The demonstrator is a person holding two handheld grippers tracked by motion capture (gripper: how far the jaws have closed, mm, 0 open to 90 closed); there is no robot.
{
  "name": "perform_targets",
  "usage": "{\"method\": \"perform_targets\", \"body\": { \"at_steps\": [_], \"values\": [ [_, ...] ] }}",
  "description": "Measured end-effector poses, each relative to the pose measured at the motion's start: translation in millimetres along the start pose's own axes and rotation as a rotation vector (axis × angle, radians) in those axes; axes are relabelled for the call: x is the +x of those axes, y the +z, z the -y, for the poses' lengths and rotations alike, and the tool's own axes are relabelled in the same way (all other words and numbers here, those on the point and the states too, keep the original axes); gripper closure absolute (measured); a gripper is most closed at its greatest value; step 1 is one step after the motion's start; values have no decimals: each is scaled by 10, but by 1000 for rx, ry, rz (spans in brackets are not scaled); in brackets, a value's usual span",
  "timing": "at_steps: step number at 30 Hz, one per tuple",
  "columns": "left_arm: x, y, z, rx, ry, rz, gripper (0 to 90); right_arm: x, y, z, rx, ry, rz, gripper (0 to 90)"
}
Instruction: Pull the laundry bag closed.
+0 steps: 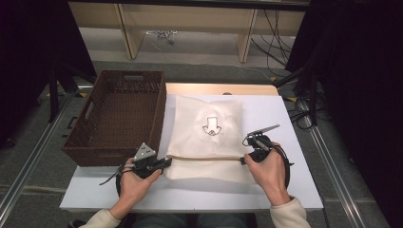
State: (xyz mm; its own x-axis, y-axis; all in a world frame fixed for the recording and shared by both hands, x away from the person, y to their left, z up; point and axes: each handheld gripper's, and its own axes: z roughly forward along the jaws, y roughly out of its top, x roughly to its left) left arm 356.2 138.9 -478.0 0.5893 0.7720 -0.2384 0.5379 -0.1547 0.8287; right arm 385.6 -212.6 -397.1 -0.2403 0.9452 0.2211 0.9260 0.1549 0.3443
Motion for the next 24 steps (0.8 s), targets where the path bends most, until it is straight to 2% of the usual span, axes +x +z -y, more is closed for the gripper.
{"method": "perform_targets", "body": {
  "at_steps": [1, 2, 3, 4, 7, 9, 11, 13, 15, 20, 22, 24],
  "values": [
    [-1, 0, 0, 3, 0, 1, 850, -11, -3, 1, 0, -4, -4, 886],
    [-5, 0, 1, 3, 1, -2, 851, -2, -10, 3, 6, 12, -5, 886],
    [-4, 1, 2, 2, 1, -2, 851, -5, -12, 4, 7, 9, 0, 886],
    [-1, 0, 1, 2, 2, 0, 850, -31, -1, 3, -1, -17, -4, 886],
    [-10, 4, 0, -3, -5, 0, 850, -42, 2, 5, 0, -16, -4, 886],
    [-3, 1, 1, 2, -3, 0, 850, -44, 2, 5, 4, -11, -9, 886],
    [-10, 5, 3, -4, -6, 2, 851, -27, -3, 8, 17, 17, -5, 886],
    [-3, 0, 3, 2, 0, -1, 851, -39, 0, 10, 17, 1, -3, 886],
    [1, 0, 2, 3, -3, 1, 850, -39, -6, 13, 17, 27, 2, 886],
    [-9, 6, 4, -2, -5, 4, 851, -58, 3, 20, 31, 29, -1, 887],
    [-12, 5, 3, -1, -6, 3, 851, -77, 8, 22, 23, 9, -8, 886],
    [-7, 1, 4, 3, -1, 1, 851, -67, 3, 22, 29, 33, -7, 886]
  ]
}}
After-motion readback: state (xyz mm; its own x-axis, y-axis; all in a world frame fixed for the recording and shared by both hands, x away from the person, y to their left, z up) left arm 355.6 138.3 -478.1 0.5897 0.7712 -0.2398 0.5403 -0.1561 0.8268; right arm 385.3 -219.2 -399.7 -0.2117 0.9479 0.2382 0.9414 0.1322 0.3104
